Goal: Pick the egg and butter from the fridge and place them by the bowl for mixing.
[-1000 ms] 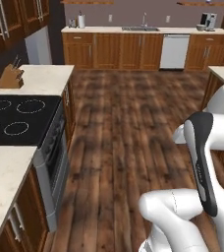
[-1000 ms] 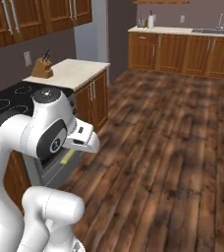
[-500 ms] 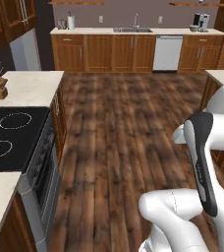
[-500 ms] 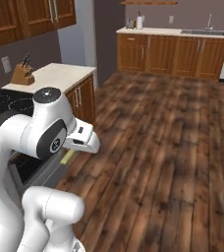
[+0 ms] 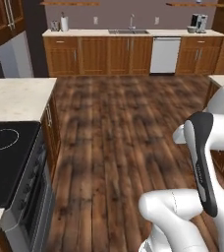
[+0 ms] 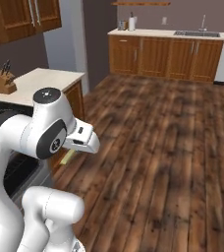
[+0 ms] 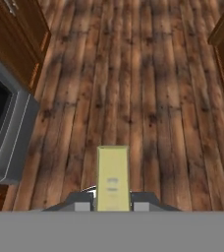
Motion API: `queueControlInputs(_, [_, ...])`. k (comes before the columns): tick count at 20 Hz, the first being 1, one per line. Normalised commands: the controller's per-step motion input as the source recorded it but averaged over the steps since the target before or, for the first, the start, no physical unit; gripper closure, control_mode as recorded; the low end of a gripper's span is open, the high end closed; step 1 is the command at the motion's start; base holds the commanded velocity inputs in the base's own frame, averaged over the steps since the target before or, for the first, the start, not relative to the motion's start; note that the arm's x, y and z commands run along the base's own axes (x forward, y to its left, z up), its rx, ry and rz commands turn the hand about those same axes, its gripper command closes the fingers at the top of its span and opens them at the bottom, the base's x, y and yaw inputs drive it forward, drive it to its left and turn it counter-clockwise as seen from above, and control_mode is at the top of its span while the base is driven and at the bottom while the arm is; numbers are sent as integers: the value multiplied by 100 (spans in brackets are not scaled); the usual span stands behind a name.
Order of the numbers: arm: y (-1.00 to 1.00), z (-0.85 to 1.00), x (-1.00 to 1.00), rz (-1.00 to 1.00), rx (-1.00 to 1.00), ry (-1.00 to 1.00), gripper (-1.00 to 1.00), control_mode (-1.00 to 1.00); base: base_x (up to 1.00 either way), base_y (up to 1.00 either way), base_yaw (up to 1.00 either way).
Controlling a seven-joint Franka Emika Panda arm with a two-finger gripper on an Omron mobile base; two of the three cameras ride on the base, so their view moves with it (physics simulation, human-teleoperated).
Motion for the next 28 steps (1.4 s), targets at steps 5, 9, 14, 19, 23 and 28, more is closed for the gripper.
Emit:
queueControlInputs(5, [0,0,0,0,0,0,100,100,69,-10,-5])
queueControlInputs(9, [0,0,0,0,0,0,100,100,68,-8,-8])
queueControlInputs(14, [0,0,0,0,0,0,100,100,62,-9,-13])
queueControlInputs(19, [0,0,0,0,0,0,100,100,60,-11,-15])
queueControlInputs(23, [0,0,0,0,0,0,100,100,59,-4,-17])
queueControlInputs(28, [0,0,0,0,0,0,100,100,61,0,-17])
